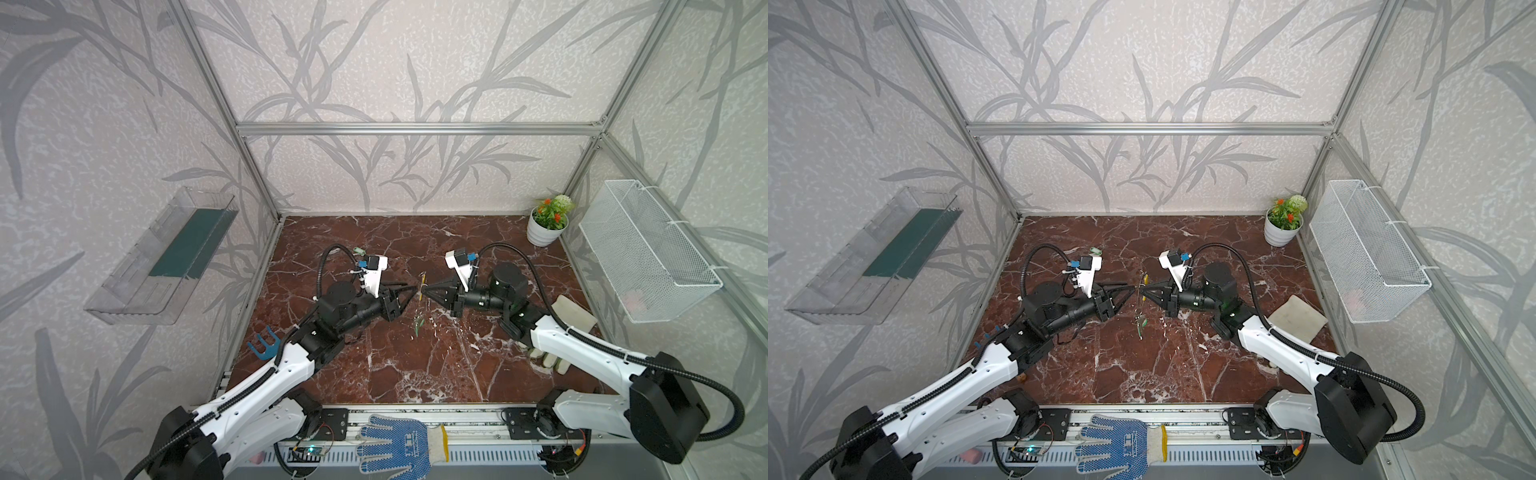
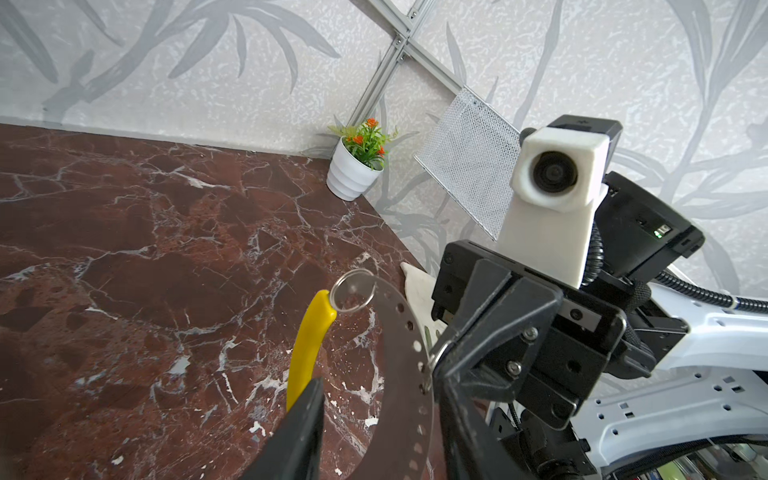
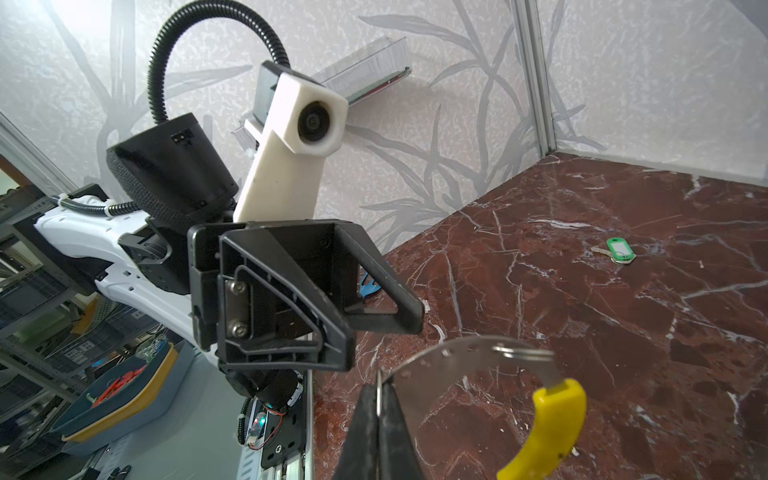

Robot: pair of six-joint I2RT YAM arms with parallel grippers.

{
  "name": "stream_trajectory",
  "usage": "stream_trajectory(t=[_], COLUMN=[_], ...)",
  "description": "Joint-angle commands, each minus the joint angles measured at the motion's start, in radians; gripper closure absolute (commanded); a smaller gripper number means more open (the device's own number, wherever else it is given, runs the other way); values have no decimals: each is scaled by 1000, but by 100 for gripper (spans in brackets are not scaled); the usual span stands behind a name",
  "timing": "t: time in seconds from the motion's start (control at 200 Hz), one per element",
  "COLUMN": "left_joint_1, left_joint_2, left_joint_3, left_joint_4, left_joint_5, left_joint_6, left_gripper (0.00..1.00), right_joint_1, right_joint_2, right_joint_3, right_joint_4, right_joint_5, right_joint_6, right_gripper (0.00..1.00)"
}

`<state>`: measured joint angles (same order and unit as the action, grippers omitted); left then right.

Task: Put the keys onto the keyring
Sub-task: 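Lift the keyring with the right gripper while the left gripper approaches it, then grasp the keyring rim near the yellow grip with the left gripper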

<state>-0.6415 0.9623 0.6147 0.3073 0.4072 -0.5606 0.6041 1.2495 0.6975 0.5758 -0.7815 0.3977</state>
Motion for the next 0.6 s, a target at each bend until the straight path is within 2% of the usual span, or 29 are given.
stream_trajectory(t=[0.0, 0.27, 0.33, 0.595], left_joint_1=[-8, -10, -10, -14], left_joint_2=[16, 18, 19, 18], left_joint_3=[33, 33, 31, 6], left_joint_4=[16, 51, 60, 104], left_joint_5=[16, 52, 67, 107], left_joint_6=[22, 20, 18, 1], left_gripper=[58, 67, 74, 75], right_joint_1=[-5, -8, -8, -8], right_joint_2=[10, 49, 56, 67], right_joint_3=[-13, -16, -16, -19], right_joint_4=[101, 187, 203, 217], right_joint_5=[-47, -108, -114, -123], right_joint_6=[33, 87, 97, 106], right_gripper=[100, 100, 100, 100])
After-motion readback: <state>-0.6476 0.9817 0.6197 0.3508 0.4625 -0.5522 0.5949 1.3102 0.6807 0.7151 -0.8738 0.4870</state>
